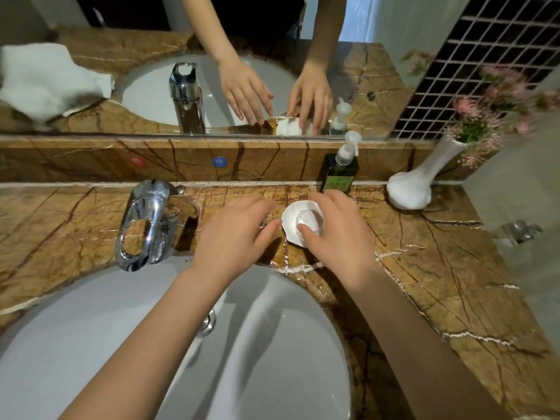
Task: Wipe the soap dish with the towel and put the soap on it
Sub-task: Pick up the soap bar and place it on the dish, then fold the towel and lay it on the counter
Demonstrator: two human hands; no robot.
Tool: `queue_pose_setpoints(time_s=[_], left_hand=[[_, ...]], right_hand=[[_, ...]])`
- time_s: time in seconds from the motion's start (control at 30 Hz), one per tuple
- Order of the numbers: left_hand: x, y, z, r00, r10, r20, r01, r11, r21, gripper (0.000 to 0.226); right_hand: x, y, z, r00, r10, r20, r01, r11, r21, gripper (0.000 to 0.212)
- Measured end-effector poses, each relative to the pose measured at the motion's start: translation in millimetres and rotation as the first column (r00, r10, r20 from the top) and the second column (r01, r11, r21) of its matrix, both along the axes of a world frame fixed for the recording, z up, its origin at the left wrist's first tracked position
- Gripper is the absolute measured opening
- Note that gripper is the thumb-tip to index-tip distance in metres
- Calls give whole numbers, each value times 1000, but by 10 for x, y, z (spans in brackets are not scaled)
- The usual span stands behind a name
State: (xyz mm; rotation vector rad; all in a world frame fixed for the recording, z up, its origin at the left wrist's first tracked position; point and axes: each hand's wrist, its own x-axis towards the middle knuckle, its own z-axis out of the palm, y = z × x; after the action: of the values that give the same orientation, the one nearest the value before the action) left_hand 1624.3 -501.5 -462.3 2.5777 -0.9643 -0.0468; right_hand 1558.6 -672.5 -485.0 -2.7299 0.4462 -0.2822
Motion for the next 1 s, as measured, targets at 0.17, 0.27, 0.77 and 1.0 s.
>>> queue_pose_setpoints(time_s=[0.17,0.27,0.77,1.0], left_hand=[[-34,-72,442,994,-12,113,18,998,-53,57],[-95,-78,651,991,-6,133,14,998,-56,60],[-324,1413,949,989,27,148,-25,1000,-10,61],[-215,2900,898,953,245,178,-255,966,35,61]], right_hand=[[-152,-90,491,995,-15,99,23,996,-84,63],[-327,-65,685,993,-32,112,43,994,-101,62],[-428,1343,1103,990,72,123,-55,989,-139,58],[75,2711,1029,943,294,156,-282,955,-94,55]])
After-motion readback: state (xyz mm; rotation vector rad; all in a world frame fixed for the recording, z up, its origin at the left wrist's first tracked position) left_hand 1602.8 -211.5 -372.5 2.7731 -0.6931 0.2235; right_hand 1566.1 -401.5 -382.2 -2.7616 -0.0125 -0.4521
